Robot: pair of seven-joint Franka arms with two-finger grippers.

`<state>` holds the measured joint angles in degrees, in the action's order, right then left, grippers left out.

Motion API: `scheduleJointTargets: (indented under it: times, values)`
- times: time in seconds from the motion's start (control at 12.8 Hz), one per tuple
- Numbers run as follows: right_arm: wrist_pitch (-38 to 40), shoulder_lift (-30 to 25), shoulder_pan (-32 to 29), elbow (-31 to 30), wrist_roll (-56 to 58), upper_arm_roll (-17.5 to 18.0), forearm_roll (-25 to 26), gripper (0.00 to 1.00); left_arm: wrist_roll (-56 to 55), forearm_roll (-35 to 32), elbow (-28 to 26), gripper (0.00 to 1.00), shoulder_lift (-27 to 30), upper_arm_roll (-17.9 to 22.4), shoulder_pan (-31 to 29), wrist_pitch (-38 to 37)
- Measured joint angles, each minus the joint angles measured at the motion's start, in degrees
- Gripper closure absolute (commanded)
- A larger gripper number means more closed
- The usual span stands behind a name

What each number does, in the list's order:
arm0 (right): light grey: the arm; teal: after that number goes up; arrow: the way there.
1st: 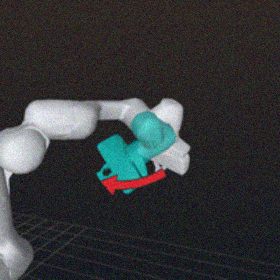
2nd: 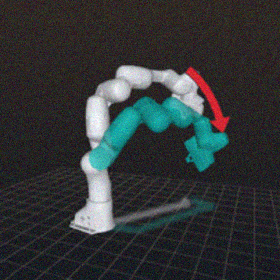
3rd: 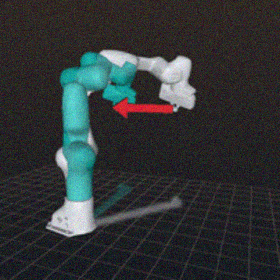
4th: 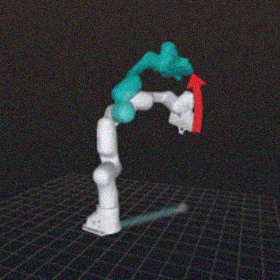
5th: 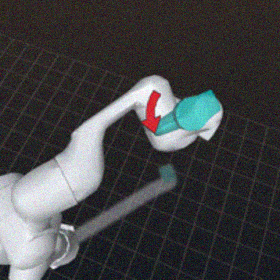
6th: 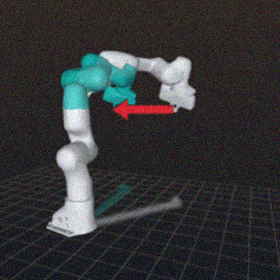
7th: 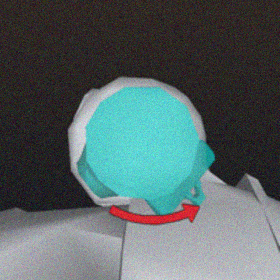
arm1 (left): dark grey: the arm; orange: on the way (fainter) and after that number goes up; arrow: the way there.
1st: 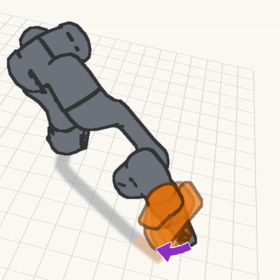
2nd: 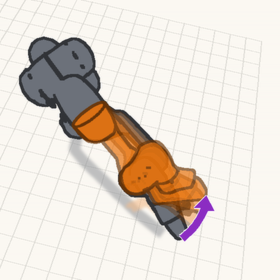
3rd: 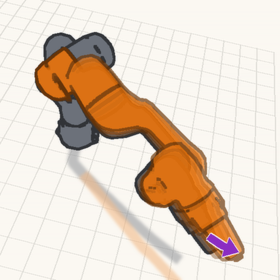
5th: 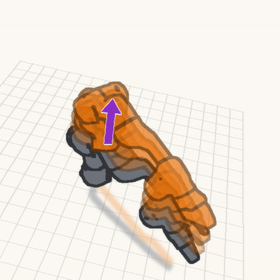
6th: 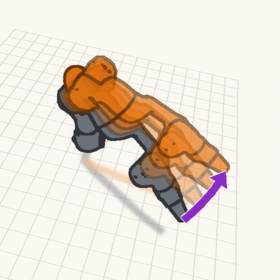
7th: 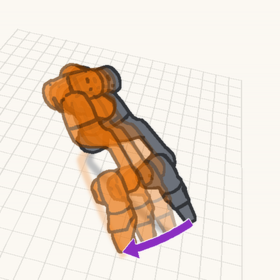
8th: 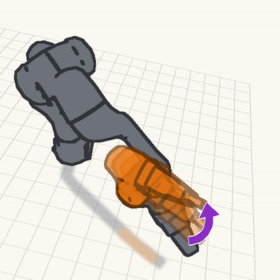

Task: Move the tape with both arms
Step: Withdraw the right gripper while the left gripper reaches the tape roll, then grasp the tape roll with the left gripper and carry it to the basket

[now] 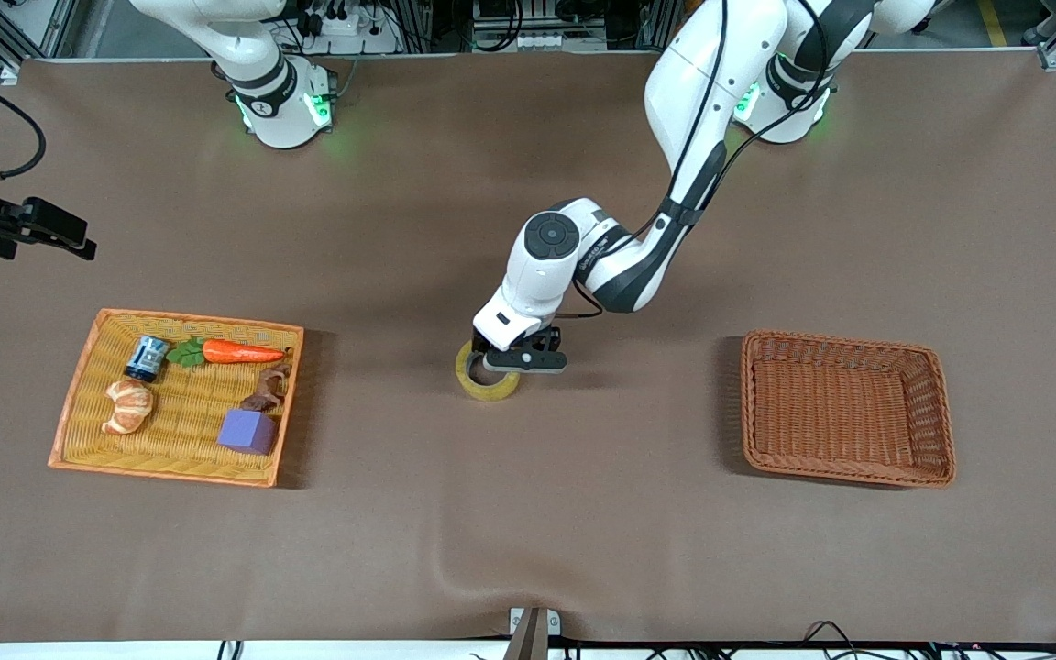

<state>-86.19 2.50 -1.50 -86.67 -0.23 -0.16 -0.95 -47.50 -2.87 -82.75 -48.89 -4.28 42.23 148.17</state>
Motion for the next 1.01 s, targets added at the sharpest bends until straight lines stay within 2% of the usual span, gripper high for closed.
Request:
scheduleJointTargets:
  times: [0.16, 0.23, 0.39, 0.78, 1.01]
  values:
    - [-0.42, -0.01, 0.0, 0.0, 0.0, 0.04, 0.0, 0.0, 0.0, -2.22, 0.15, 0.41, -0.61, 0.07, 0.0, 0.69]
    - [-0.4, -0.03, 0.0, 0.0, 0.0, 0.15, 0.0, 0.0, 0.0, -3.33, 0.15, 0.54, -1.0, 0.08, 0.0, 1.14]
    - [-0.34, -0.06, 0.0, 0.0, 0.0, 0.27, 0.0, 0.0, 0.0, -4.63, 0.16, 0.98, -1.81, 0.08, 0.0, 2.86]
    - [-0.33, -0.06, 0.0, 0.0, 0.0, 0.31, 0.0, 0.0, -0.05, -5.76, 0.92, 1.0, -1.99, 0.58, -0.61, 3.59]
    - [-0.34, -0.06, -0.01, 0.0, 0.0, 0.3, 0.0, 0.0, -0.07, -5.77, 1.11, 1.0, 2.22, 0.86, -4.54, 1.12]
